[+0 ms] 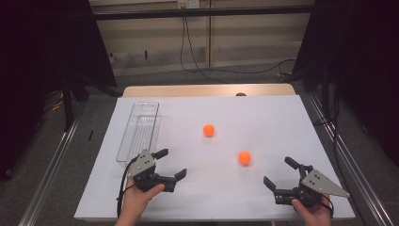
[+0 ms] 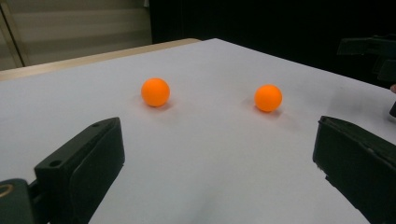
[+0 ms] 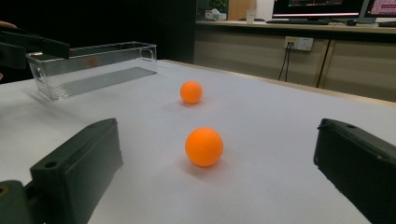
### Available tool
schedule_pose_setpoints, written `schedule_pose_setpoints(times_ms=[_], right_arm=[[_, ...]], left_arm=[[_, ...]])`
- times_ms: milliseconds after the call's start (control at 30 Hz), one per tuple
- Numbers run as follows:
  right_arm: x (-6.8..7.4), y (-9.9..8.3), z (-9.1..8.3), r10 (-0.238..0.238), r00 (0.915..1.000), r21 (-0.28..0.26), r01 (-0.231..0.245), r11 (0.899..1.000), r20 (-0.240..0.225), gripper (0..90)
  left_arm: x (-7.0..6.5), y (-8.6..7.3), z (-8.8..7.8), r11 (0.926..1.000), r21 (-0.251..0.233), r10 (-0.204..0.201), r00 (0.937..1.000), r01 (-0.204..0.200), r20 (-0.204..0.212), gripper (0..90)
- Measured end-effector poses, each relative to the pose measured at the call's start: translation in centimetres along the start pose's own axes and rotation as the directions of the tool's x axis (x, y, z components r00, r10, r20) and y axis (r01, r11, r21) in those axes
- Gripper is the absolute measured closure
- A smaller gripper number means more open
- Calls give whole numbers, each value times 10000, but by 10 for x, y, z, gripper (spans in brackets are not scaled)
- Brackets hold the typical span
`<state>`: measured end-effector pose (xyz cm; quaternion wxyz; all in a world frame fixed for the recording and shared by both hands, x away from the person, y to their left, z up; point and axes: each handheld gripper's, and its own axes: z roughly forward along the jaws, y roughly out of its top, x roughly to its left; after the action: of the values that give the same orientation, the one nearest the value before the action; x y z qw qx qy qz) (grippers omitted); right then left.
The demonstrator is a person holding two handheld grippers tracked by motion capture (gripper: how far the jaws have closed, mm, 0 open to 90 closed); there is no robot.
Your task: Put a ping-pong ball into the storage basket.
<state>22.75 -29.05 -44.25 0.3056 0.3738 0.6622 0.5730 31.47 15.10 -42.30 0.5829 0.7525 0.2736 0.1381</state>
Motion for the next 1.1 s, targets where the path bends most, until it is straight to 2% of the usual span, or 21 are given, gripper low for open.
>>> schedule_pose_setpoints(times_ms=[767,1100], right_arm=[[-1,0,1,-17,10000,11,17,10000,0,5],[-1,0,1,-28,10000,0,28,10000,-39,5]], left_arm=[[-6,1,17,9993,351,153,9997,-160,211,23],[-8,3,24,9989,422,187,9997,-194,173,24]])
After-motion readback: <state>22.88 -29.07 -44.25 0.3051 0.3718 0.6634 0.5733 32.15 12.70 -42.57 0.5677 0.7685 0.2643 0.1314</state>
